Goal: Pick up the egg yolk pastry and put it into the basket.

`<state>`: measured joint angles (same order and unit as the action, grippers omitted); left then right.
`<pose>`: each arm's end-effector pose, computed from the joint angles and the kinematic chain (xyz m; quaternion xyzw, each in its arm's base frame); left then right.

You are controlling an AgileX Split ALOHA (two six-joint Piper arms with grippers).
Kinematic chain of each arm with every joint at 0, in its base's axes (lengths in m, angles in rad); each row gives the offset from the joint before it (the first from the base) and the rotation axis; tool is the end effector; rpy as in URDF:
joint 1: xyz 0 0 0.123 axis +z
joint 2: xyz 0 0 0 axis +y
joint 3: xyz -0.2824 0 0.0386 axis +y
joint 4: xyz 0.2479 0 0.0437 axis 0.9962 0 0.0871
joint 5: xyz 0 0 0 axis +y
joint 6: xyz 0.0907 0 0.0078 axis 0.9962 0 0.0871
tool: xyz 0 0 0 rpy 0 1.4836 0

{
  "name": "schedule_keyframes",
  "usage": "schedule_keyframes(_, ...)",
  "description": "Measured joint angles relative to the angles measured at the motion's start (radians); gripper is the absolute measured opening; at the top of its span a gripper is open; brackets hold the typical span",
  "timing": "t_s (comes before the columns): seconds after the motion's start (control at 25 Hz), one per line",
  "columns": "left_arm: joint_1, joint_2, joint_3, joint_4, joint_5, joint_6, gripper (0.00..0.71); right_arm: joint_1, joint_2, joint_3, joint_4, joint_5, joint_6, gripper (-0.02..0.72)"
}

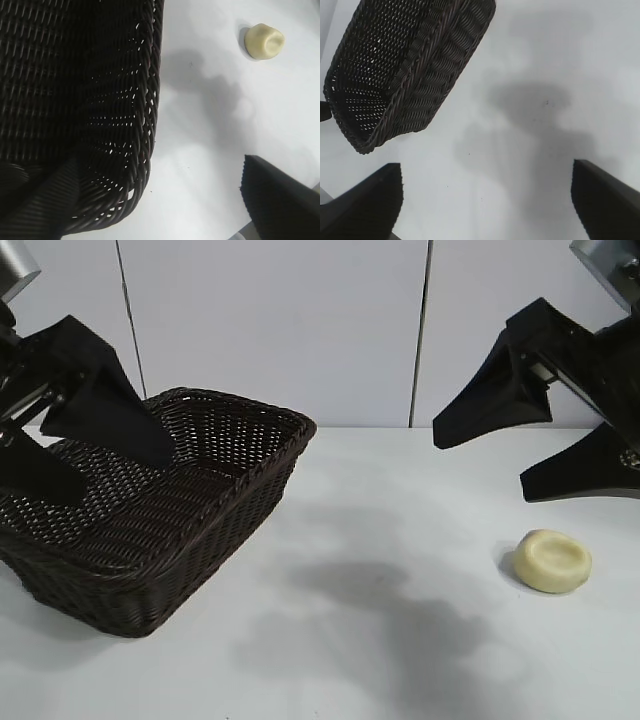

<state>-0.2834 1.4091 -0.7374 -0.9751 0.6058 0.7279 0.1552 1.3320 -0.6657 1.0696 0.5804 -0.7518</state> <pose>0.2377 -0.1140 0.2223 0.1335 0.9177 -0.2897 0.2367 0.2334 0.0809 0.2259 -0.0453 0.9149 0.2931 0.2739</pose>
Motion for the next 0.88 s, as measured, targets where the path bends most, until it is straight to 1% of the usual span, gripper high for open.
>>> schedule_keyframes(0.4,0.000,-0.002,0.000,-0.001,-0.010,-0.004,0.634,0.000,0.000,0.000,0.000,0.000,0.000,0.654)
schedule_keyframes(0.52,0.000,-0.022,-0.009,0.001,-0.001,-0.083,0.634,0.000,0.000,0.000,0.000,0.000,0.000,0.654)
schedule_keyframes(0.6,0.000,-0.040,-0.030,0.026,0.004,-0.202,0.634,0.000,0.000,0.000,0.000,0.000,0.000,0.654)
schedule_keyframes(0.72,0.000,-0.056,-0.078,0.133,0.025,-0.396,0.634,0.000,0.000,0.000,0.000,0.000,0.000,0.654)
schedule_keyframes(0.8,0.000,-0.061,-0.119,0.254,0.053,-0.527,0.634,0.000,0.000,0.000,0.000,0.000,0.000,0.654)
schedule_keyframes(0.88,0.000,-0.064,-0.170,0.389,0.106,-0.686,0.634,0.000,0.000,0.000,0.000,0.000,0.000,0.654)
